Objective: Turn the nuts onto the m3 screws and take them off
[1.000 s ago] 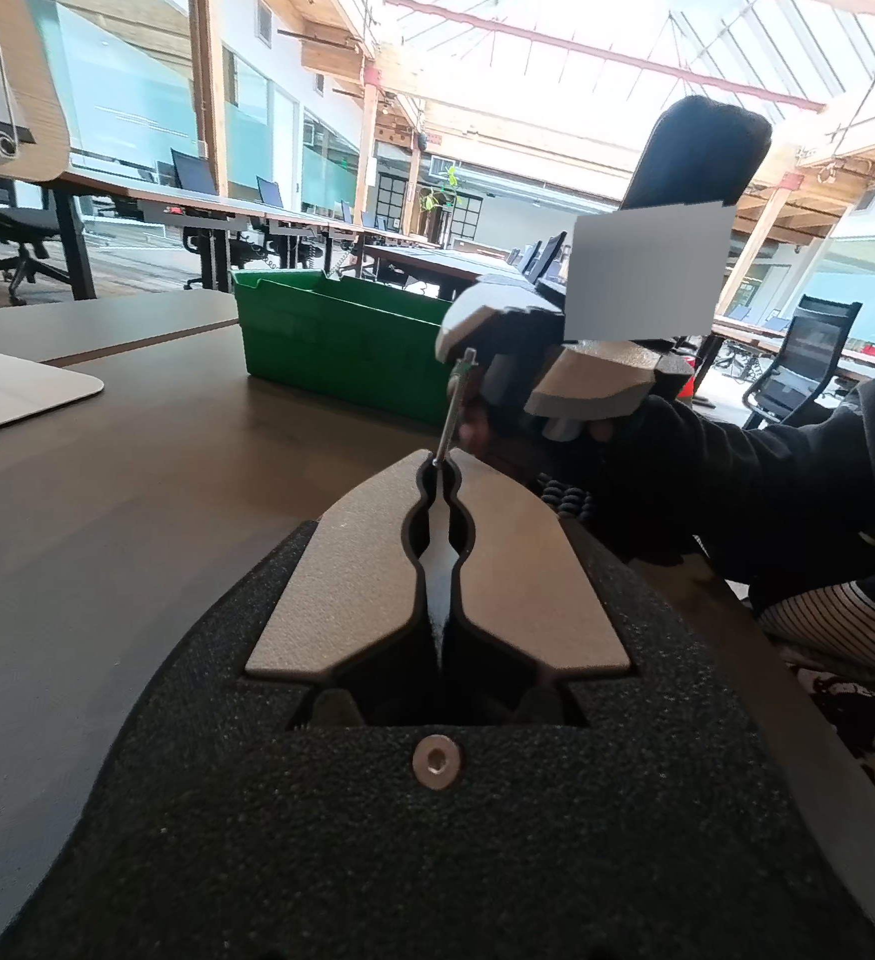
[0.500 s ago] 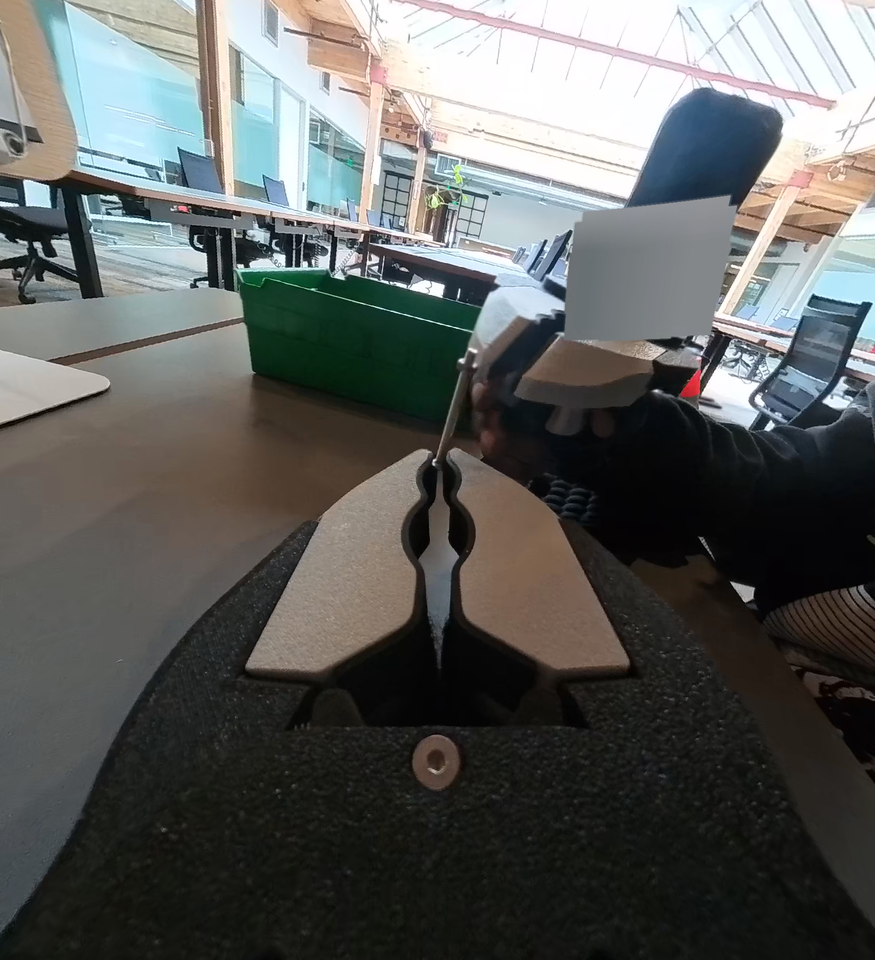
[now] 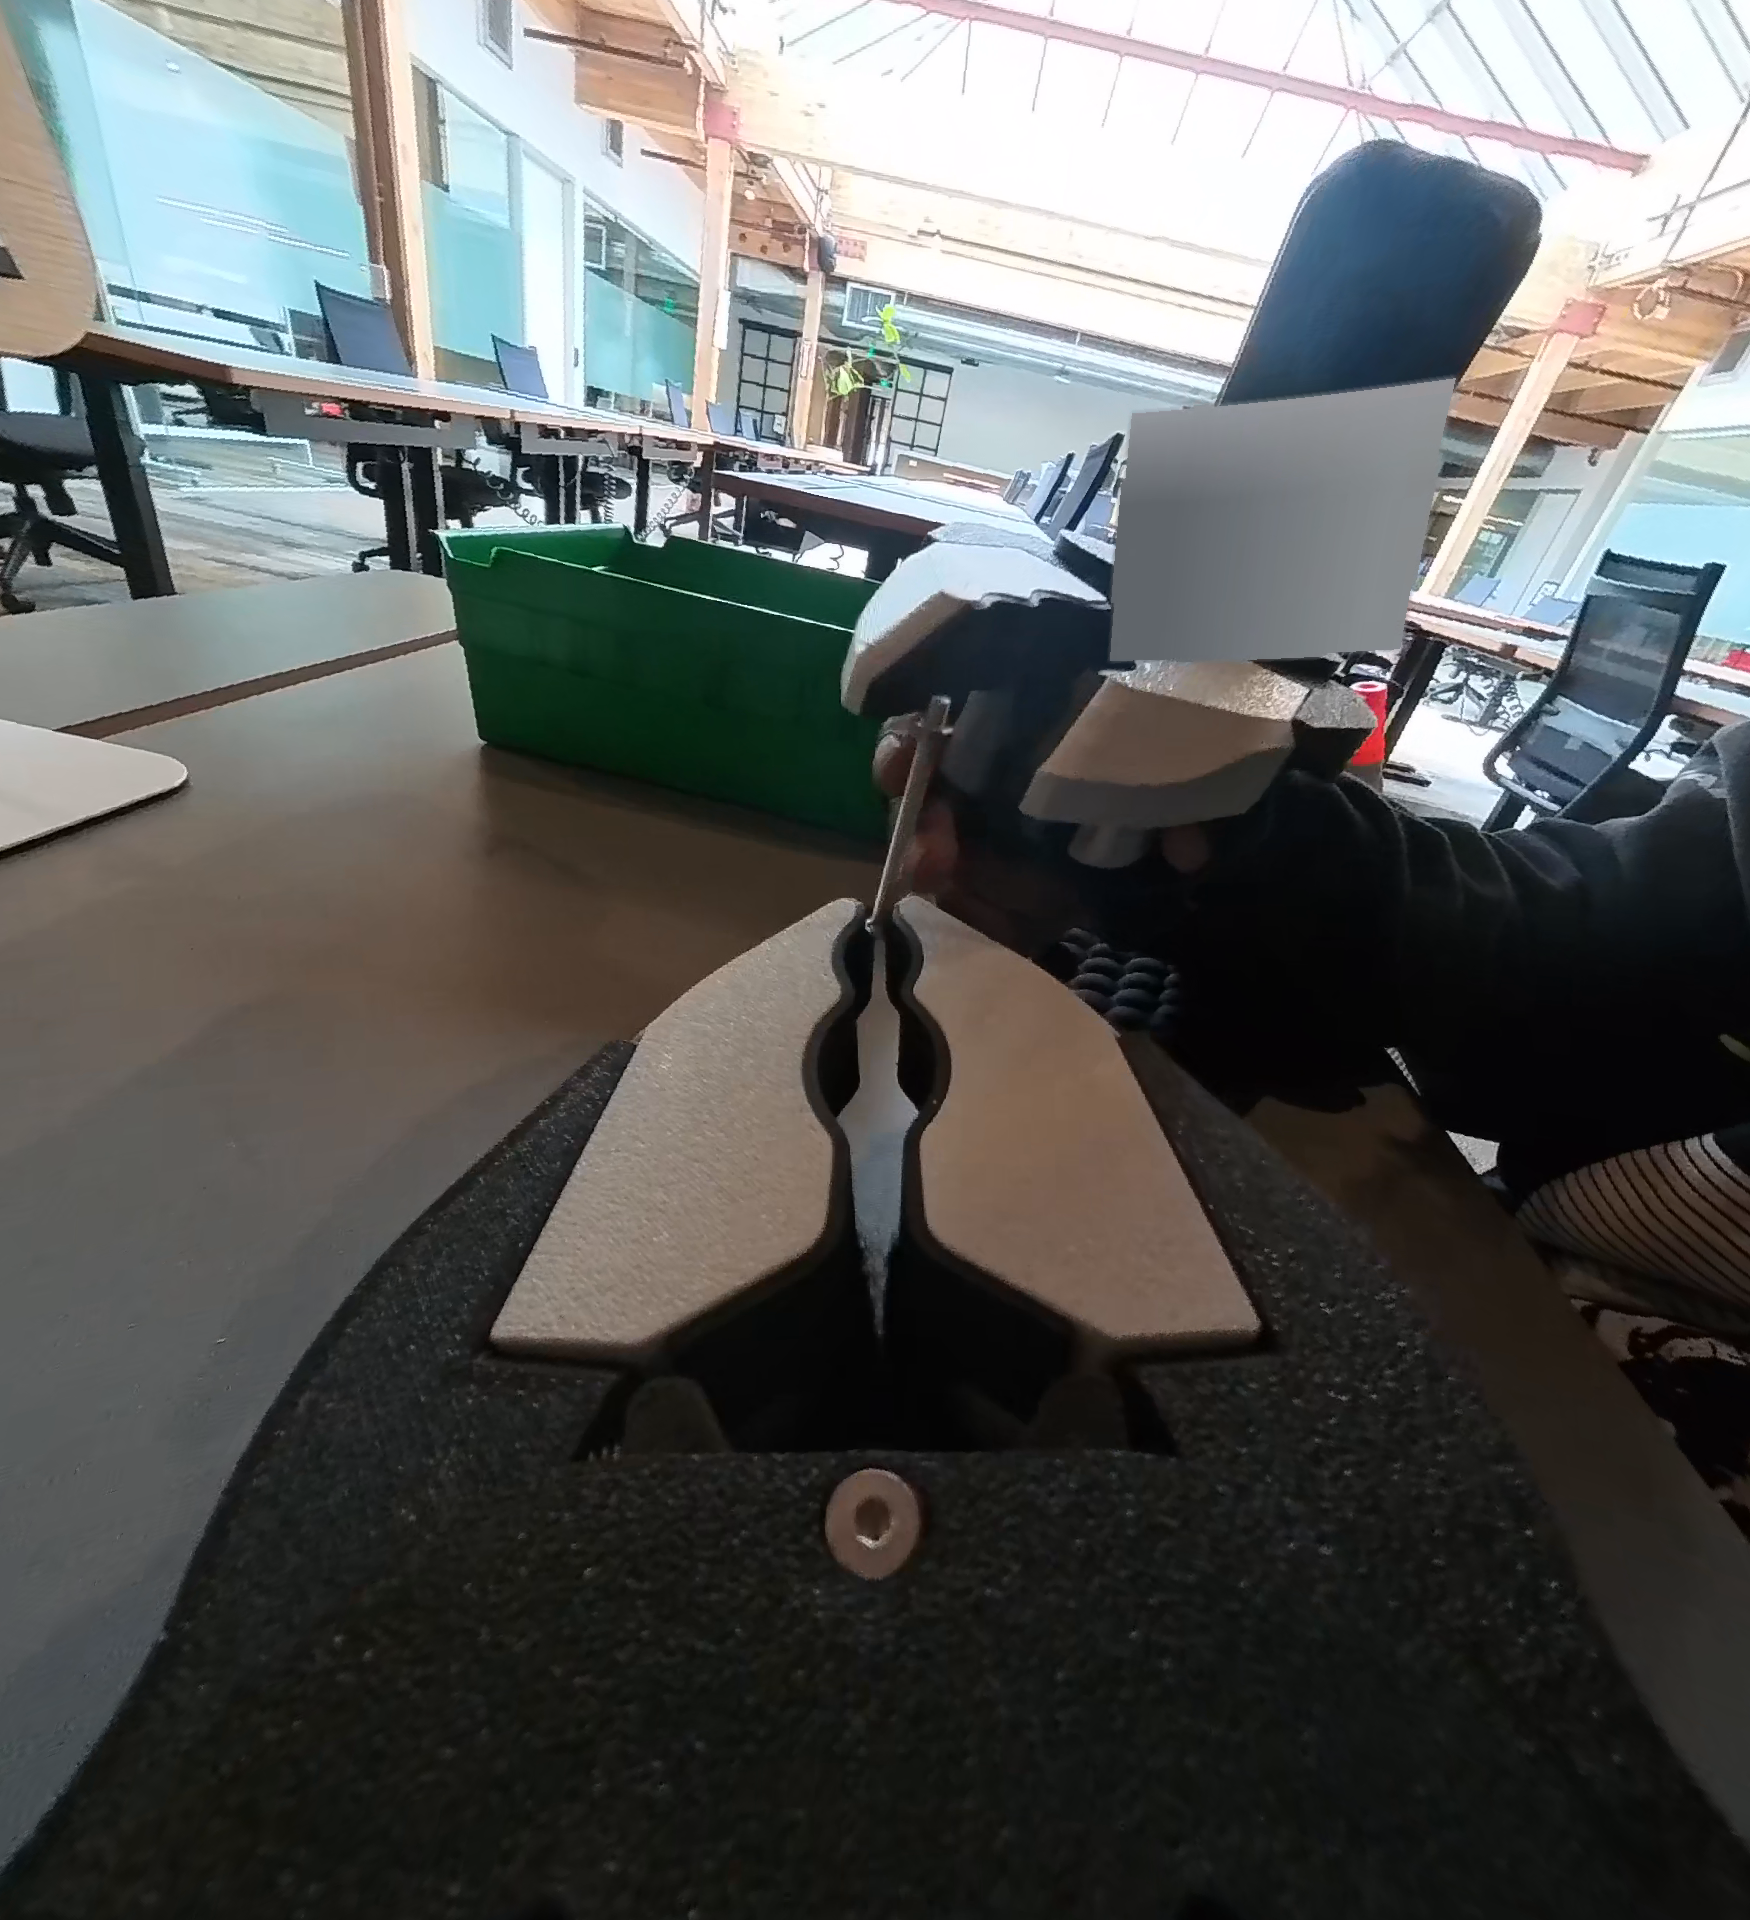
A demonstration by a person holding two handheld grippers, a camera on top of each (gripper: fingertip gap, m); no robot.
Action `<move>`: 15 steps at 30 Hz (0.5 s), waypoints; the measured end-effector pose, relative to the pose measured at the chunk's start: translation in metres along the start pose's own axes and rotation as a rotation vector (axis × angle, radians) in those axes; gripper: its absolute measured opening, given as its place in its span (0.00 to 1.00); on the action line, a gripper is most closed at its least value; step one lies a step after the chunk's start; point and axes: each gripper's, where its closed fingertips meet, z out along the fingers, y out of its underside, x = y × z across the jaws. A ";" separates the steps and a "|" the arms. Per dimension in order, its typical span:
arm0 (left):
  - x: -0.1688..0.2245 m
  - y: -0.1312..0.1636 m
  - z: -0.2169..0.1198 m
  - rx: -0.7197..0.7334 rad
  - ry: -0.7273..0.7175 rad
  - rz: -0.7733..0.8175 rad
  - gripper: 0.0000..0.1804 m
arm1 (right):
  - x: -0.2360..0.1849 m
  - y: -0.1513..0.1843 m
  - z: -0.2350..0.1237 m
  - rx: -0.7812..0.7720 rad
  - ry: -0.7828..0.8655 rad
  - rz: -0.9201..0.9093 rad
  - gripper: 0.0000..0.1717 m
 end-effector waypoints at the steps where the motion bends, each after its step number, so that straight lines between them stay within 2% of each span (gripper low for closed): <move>1: 0.000 0.000 0.000 -0.001 0.000 0.000 0.01 | 0.000 0.000 0.000 -0.002 -0.001 -0.001 0.12; 10: -0.004 -0.001 -0.001 0.008 -0.022 -0.014 0.00 | 0.001 0.001 -0.002 -0.009 -0.001 0.011 0.03; 15: -0.008 -0.004 -0.004 0.036 -0.031 -0.040 0.00 | -0.001 0.002 -0.003 -0.018 -0.009 0.009 0.03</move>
